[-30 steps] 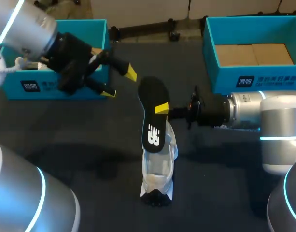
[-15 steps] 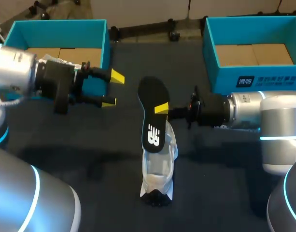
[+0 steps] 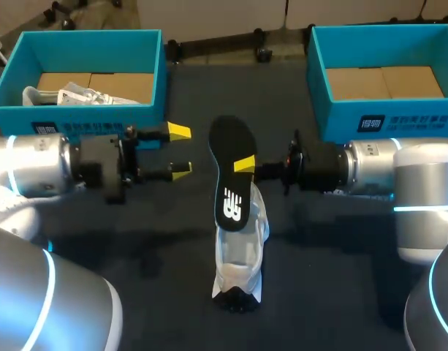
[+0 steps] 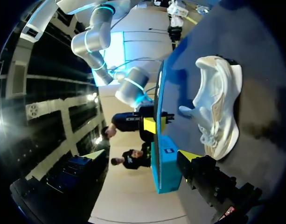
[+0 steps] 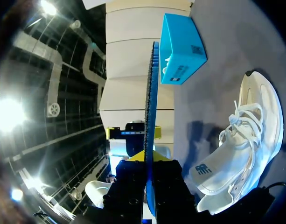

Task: Take the shoe out of the shoebox, open the shoe tongue, remove and reinsert the insole, then place the shoe into the shoebox

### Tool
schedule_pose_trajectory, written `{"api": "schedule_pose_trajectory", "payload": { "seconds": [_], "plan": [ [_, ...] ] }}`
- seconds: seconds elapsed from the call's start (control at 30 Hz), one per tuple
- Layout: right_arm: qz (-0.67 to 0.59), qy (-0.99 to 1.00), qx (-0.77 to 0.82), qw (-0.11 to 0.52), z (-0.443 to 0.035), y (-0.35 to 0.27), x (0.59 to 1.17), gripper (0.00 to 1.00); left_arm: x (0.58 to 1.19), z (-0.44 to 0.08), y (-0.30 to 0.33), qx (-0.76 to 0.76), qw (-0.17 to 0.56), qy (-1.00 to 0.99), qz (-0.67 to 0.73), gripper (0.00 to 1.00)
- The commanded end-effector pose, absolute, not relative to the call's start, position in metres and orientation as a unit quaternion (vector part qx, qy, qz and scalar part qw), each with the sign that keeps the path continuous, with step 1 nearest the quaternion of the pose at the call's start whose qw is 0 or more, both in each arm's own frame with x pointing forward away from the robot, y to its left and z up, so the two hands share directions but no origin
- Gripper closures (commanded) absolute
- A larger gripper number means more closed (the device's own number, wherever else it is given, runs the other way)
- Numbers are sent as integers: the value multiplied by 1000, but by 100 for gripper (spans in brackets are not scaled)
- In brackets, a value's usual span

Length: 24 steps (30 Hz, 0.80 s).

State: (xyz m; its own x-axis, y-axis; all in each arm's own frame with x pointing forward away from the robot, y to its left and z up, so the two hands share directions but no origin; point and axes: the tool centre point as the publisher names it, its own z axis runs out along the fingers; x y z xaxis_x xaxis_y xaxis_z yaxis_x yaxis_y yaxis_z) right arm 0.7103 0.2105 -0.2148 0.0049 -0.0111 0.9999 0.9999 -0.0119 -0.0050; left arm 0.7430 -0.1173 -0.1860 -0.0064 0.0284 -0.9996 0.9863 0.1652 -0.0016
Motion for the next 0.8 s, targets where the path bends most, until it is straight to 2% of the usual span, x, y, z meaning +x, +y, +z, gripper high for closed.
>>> {"api": "schedule_pose_trajectory", "payload": {
  "seconds": [0.03,0.5,0.53,0.63,0.8],
  "plan": [
    [-504,-493,-502,501,-215,211,710,100,754,-192,-138,435,554,535,-466,0],
    [-504,-493,-502,501,-215,211,710,100,760,-200,-167,423,536,572,-455,0],
    [-504,-493,-502,501,-215,211,710,100,762,-201,-168,423,534,573,-455,7],
    [-504,-493,-502,501,-215,211,710,100,764,-204,-171,422,528,578,-457,15],
    [-504,-493,-502,501,-215,211,710,100,766,-212,-178,426,515,586,-459,22]
  ]
}}
